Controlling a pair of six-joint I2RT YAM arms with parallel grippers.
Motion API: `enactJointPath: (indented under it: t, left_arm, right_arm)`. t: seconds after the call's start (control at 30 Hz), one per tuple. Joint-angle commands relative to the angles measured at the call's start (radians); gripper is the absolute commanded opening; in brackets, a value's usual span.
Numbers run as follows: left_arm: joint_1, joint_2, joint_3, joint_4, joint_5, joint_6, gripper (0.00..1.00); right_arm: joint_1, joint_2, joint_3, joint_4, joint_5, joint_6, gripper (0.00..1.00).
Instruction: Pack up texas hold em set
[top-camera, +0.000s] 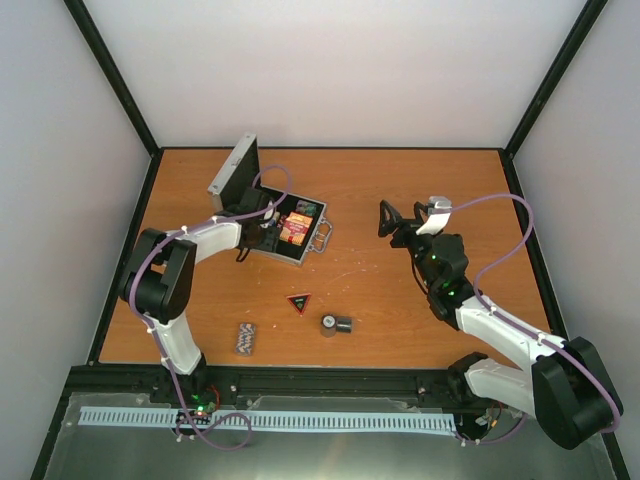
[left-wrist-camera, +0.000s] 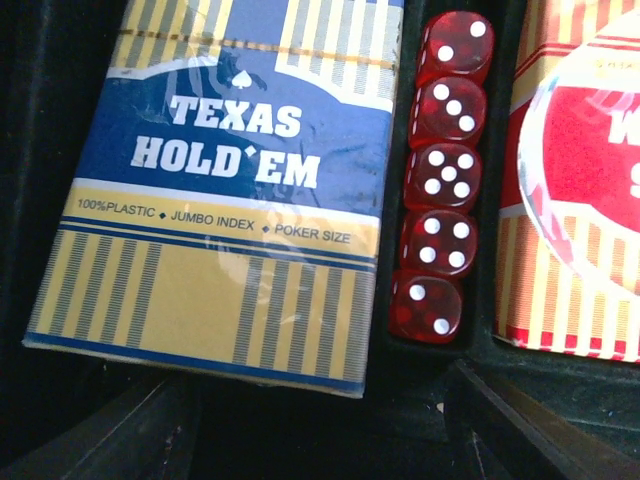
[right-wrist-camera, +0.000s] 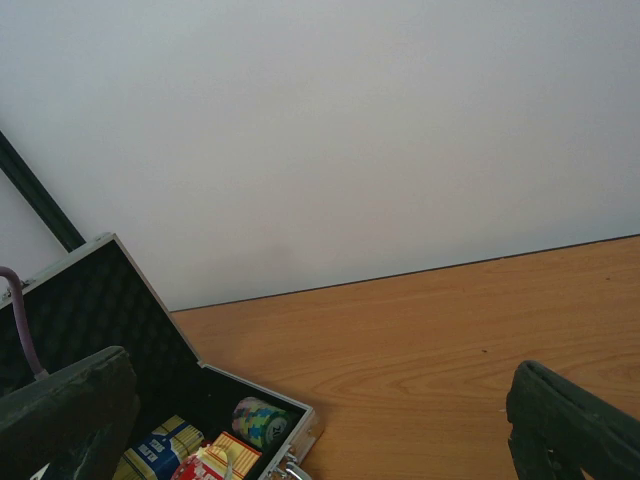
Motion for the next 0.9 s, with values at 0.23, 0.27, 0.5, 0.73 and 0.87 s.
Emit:
enactJointPath:
  t: [0.23,0.27,0.5,0.73,0.87]
  left_arm:
    - [0.008,0.024,0.06,0.03,-0.017,0.02,0.68]
    - [0.007,0.018,0.06,0.027,-0.019,0.019,0.69]
    - [0.008,-0.067,0.025,-0.012,-0.052,0.006,0.74]
    - [0.008,-0.119,0.02,0.009,-0.026,0.002,0.69]
    - [0.007,-0.07,0.051,-0.005,-0.018,0.003,0.62]
  right_arm:
    - [-0.009,0.011,0.03,-0.007,0.001,0.0,1.0]
    - [-0.009,0.011,0.031,-0.008,0.001,-0.001,1.0]
    - [-0.009,0.011,0.03,-0.009,0.0,-0.001,1.0]
    - [-0.01,0.015,0.035,-0.014,-0.004,0.0,1.0]
    - [-0.009,0.016,0.037,-0.015,-0.004,0.001,1.0]
